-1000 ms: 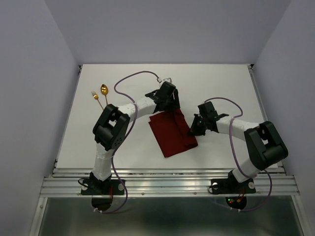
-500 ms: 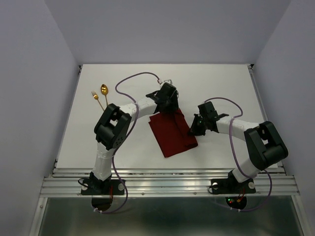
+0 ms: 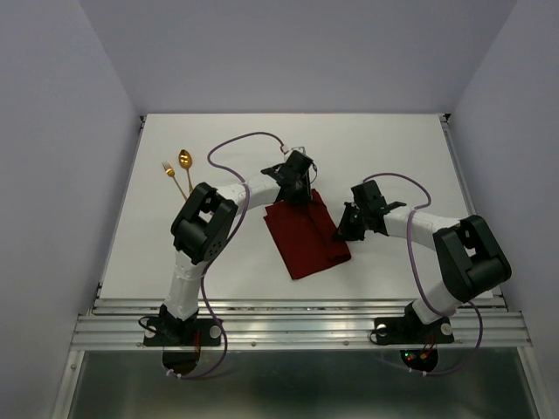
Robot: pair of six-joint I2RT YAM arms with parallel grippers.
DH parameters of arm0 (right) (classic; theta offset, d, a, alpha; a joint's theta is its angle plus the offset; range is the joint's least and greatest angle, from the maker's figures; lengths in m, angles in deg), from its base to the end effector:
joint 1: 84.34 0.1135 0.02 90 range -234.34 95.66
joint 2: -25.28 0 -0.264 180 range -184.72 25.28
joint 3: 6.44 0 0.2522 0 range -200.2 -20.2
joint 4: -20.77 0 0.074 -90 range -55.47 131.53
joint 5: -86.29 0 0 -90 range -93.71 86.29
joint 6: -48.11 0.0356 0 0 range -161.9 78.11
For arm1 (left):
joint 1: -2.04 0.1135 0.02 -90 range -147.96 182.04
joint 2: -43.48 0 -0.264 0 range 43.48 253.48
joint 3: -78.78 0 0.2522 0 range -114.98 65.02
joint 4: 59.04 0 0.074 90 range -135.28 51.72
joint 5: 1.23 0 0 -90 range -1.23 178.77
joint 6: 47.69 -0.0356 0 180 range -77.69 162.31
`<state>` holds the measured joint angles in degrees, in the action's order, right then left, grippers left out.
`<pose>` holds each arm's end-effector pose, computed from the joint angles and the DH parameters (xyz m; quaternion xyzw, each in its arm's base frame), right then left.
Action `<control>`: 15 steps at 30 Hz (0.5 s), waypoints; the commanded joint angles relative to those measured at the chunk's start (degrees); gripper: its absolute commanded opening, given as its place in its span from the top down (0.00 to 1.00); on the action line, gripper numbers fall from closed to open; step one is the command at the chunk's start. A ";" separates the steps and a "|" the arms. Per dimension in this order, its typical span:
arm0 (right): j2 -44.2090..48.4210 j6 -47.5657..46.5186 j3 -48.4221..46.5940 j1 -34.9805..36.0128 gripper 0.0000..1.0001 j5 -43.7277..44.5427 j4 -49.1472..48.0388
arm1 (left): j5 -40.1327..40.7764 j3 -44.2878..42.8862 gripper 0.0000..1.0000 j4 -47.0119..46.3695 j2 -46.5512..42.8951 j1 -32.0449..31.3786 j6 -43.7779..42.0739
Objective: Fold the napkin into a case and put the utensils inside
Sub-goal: Smooth out the 2/3-rectangle-folded napkin at the center of the board.
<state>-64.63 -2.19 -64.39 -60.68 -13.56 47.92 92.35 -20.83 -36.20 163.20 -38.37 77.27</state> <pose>0.2628 0.1218 0.1504 0.1113 0.9541 0.2098 0.1823 0.3577 -0.3016 0.1814 0.0311 0.9160 -0.2212 0.3332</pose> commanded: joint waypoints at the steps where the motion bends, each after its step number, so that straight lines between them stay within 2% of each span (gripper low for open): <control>1: 0.00 -0.50 0.41 0.25 0.99 2.11 3.31 | 1.26 -0.38 0.62 0.23 -1.51 -0.03 -0.68; 5: 0.61 -0.42 0.06 0.25 0.99 2.11 3.84 | 1.17 -0.20 0.68 0.23 -1.24 -0.12 -1.03; 7: 0.96 -0.50 -0.03 0.25 0.99 2.11 4.10 | 1.00 -0.20 0.76 0.23 -1.16 -0.03 -1.30; 11: 2.45 -1.64 -1.34 0.25 0.98 1.67 6.29 | -0.40 0.06 0.82 -0.64 -1.07 0.06 -2.44; 13: 4.03 -2.78 -3.01 0.25 0.88 1.59 8.05 | -1.46 0.24 0.86 -1.25 -1.24 0.32 -3.32; 14: 5.43 -3.31 -3.62 0.25 0.77 1.41 8.49 | -1.99 0.50 0.88 -1.52 -1.33 0.41 -3.67; 15: 6.14 -3.84 -5.02 0.25 0.72 1.32 8.76 | -2.77 0.68 0.89 -1.87 -1.33 0.59 -4.37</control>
<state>-62.73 -3.31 -65.00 -60.68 -13.21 52.38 91.47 -20.83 -36.17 163.20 -38.37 75.78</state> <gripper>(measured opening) 0.201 0.144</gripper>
